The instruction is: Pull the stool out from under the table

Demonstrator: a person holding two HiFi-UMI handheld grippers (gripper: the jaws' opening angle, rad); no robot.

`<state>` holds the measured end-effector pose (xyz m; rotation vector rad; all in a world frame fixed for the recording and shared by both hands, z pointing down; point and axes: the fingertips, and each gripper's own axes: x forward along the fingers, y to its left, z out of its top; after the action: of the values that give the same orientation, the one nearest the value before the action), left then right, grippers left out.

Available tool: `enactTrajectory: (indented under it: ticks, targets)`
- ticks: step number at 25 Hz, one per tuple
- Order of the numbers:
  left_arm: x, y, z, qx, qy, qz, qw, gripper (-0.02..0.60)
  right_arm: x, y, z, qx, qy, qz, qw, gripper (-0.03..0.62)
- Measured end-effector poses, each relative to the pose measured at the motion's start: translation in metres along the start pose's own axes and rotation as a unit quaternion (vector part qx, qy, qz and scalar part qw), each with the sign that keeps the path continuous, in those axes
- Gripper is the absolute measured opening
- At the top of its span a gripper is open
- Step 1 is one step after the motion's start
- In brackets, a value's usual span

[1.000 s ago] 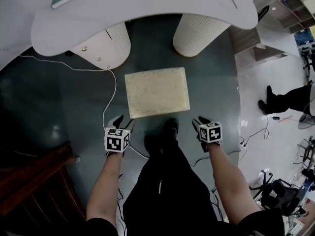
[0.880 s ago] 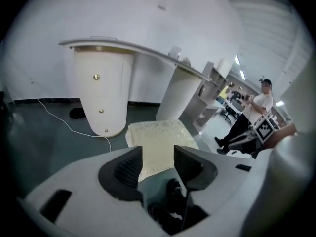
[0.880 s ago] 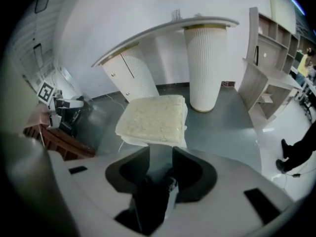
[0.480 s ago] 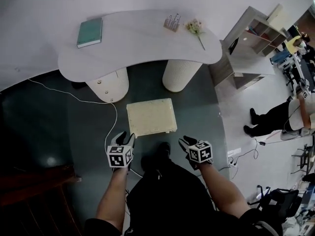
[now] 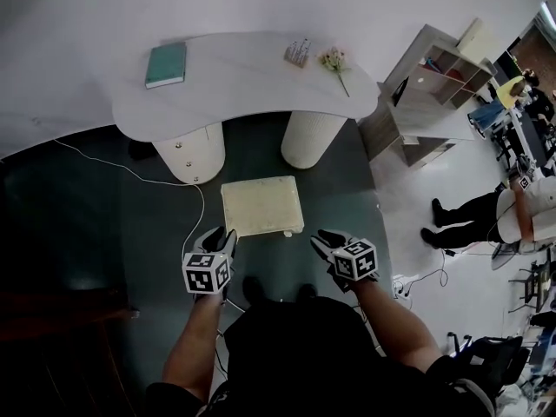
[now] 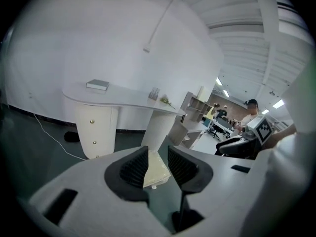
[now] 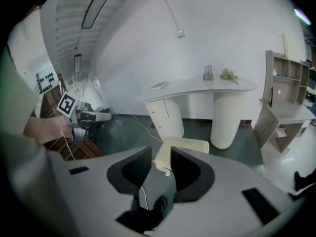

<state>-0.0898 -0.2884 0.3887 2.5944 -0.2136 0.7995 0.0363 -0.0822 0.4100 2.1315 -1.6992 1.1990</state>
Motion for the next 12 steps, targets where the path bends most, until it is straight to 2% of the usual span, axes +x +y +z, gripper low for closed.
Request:
enactTrajectory:
  ticks: [5, 12]
  targets:
    - [-0.005, -0.022, 0.005, 0.012, -0.004, 0.007, 0.9999, 0.117, -0.025, -0.009, 0.01, 0.008, -0.035, 0.009, 0.999, 0.124]
    - [0.002, -0.093, 0.019, 0.032, -0.011, 0.024, 0.9991, 0.114, -0.093, -0.042, 0.008, 0.013, -0.082, 0.032, 0.996, 0.122]
